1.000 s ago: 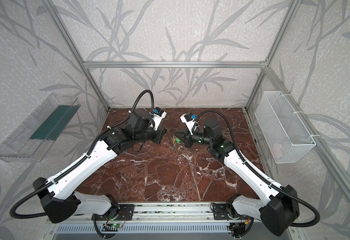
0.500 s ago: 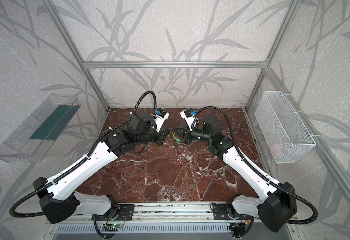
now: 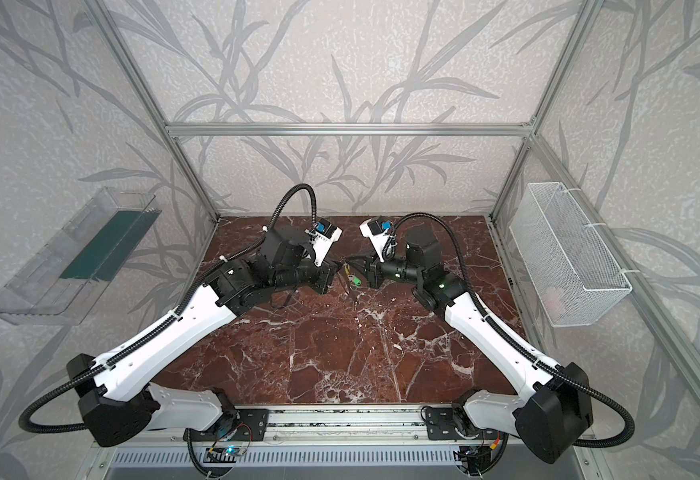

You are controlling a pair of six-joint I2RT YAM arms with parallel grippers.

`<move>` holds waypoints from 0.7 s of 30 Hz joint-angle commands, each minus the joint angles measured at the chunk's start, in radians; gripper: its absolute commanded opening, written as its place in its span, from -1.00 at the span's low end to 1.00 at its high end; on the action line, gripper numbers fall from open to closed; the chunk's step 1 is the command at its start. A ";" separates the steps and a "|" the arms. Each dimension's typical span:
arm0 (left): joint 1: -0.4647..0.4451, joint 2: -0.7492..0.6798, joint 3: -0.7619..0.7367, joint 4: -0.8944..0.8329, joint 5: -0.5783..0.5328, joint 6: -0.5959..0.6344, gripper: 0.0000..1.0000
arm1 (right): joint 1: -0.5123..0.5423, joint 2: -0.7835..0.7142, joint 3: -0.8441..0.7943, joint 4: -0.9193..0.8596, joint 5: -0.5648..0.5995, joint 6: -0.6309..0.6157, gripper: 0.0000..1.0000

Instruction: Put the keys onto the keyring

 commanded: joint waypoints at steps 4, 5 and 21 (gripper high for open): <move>-0.013 -0.005 0.003 0.035 -0.007 0.029 -1.00 | -0.003 0.004 0.028 0.023 -0.011 0.005 -1.00; -0.014 -0.006 0.004 0.038 -0.009 0.031 -1.00 | -0.004 0.006 0.029 0.020 -0.006 0.005 -1.00; -0.050 -0.020 -0.016 0.070 -0.014 0.069 -1.00 | -0.004 0.018 0.039 -0.004 0.008 0.005 -1.00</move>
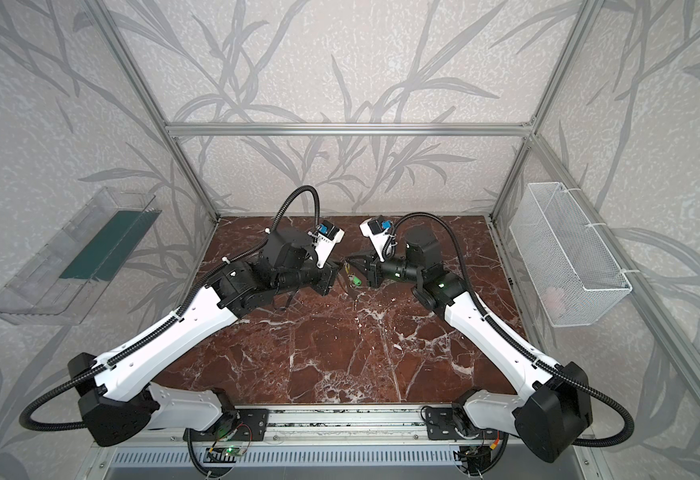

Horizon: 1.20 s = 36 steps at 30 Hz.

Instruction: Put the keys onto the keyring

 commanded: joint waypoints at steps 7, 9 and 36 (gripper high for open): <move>-0.042 -0.037 -0.037 0.092 0.018 0.056 -1.00 | -0.004 0.015 0.035 0.007 -0.009 0.008 -1.00; -0.044 -0.042 -0.044 0.099 0.020 0.059 -1.00 | -0.004 0.017 0.037 0.007 -0.010 0.009 -1.00; -0.044 -0.050 -0.028 0.029 -0.122 0.054 -1.00 | -0.033 -0.050 -0.018 0.010 -0.052 0.005 -1.00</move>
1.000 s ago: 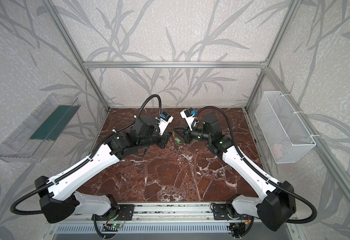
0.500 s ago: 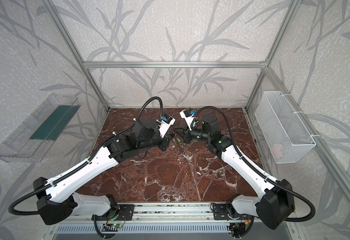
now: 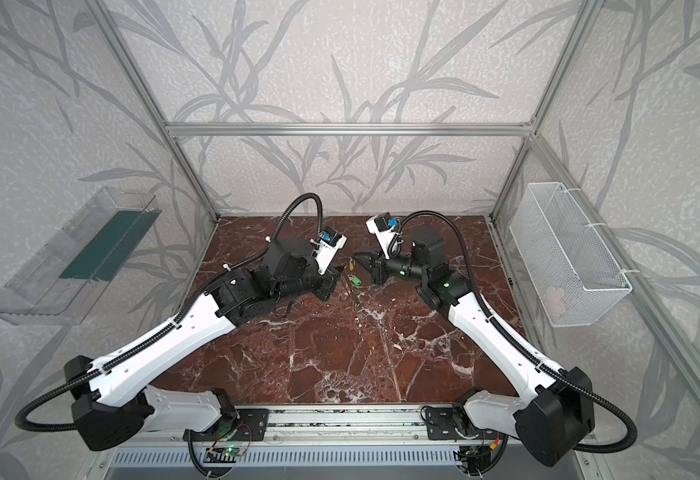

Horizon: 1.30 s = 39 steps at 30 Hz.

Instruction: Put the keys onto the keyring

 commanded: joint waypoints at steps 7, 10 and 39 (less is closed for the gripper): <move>-0.002 -0.001 0.030 -0.006 -0.034 0.004 -1.00 | -0.003 -0.018 -0.022 0.015 -0.117 0.001 -1.00; -0.001 -0.003 0.029 0.005 -0.025 0.003 -1.00 | -0.002 -0.015 -0.023 0.019 -0.125 0.005 -1.00; -0.001 -0.008 0.023 0.020 0.042 0.006 -1.00 | 0.002 0.019 -0.004 0.035 -0.132 0.016 -1.00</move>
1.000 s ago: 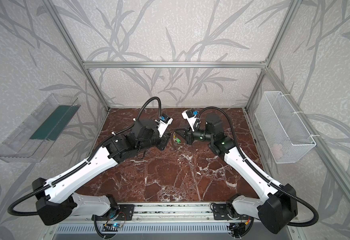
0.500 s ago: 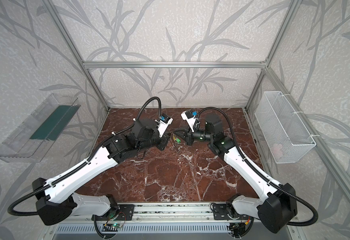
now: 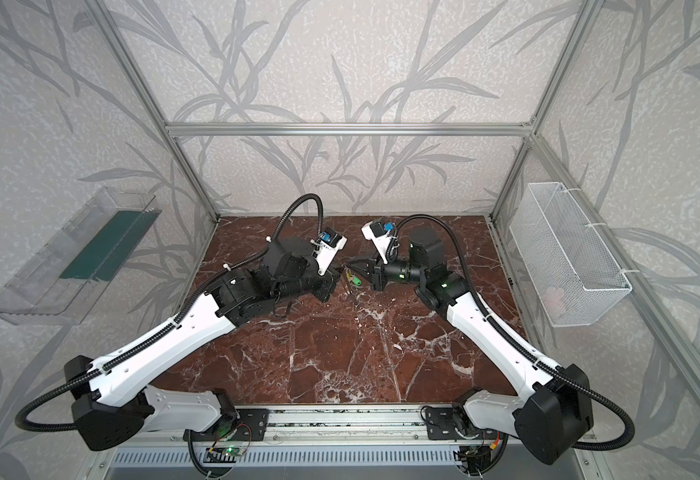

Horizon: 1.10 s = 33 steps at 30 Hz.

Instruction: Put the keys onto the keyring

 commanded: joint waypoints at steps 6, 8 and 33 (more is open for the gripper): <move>-0.001 -0.015 0.021 0.034 0.032 0.010 -1.00 | 0.001 0.007 0.010 0.025 0.001 -0.003 -1.00; -0.001 -0.017 0.019 0.039 0.038 0.011 -1.00 | 0.001 0.008 0.011 0.022 0.006 -0.004 -1.00; -0.004 -0.035 0.002 0.055 0.115 0.028 -1.00 | 0.001 0.018 0.022 -0.016 0.069 -0.011 -1.00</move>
